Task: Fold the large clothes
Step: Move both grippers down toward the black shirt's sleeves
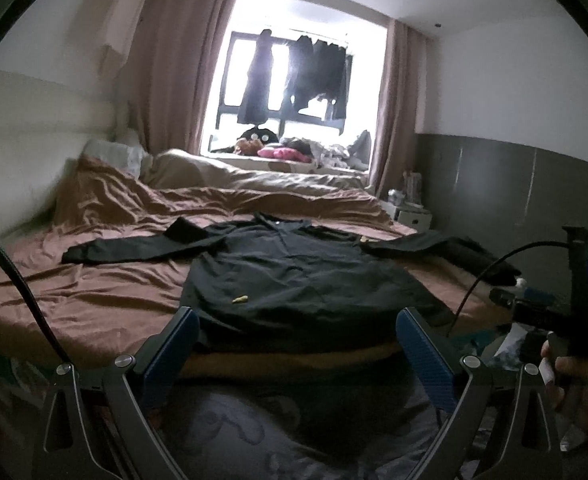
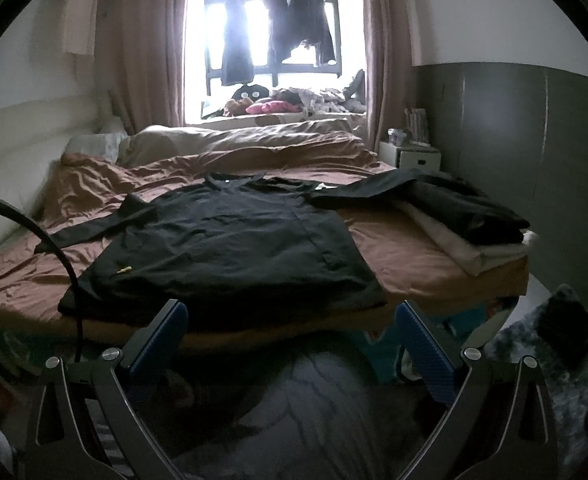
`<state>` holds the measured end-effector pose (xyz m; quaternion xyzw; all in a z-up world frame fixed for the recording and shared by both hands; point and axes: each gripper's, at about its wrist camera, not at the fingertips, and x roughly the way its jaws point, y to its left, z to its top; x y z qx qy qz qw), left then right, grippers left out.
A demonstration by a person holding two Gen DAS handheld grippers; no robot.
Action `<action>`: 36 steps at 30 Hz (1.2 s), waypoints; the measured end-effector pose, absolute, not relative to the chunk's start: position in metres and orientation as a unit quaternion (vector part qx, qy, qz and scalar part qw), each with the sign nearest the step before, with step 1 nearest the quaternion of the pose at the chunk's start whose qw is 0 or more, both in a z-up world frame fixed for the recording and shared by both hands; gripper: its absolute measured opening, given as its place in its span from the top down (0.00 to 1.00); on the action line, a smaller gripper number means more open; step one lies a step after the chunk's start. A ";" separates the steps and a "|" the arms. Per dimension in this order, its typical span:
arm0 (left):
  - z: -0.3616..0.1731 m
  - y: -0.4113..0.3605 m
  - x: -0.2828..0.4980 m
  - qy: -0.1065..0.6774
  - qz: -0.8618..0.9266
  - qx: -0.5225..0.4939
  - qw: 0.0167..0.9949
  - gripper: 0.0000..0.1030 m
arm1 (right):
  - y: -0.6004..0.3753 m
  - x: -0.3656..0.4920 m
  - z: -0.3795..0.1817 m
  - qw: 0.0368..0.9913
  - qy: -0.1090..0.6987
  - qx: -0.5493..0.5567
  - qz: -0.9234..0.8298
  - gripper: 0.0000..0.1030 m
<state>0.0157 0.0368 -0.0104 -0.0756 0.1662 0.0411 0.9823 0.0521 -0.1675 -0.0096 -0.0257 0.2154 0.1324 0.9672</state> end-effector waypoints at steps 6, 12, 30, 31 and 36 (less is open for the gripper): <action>-0.017 0.055 0.039 0.189 0.051 -0.085 0.977 0.04 | -0.145 0.090 -0.013 0.960 0.237 -0.029 0.147 0.00; -0.024 0.079 0.063 0.216 0.070 -0.093 0.970 0.04 | -0.122 0.127 -0.006 0.955 0.241 -0.034 0.168 0.00; -0.038 0.190 0.150 0.261 0.146 -0.136 0.945 0.05 | -0.057 0.232 -0.004 0.935 0.232 -0.060 0.260 0.00; -0.039 0.198 0.156 0.263 0.147 -0.145 0.942 0.05 | -0.054 0.238 -0.005 0.933 0.235 -0.062 0.267 0.00; -0.040 0.239 0.176 0.270 0.163 -0.155 0.936 0.05 | -0.029 0.272 -0.006 0.923 0.248 -0.085 0.282 0.00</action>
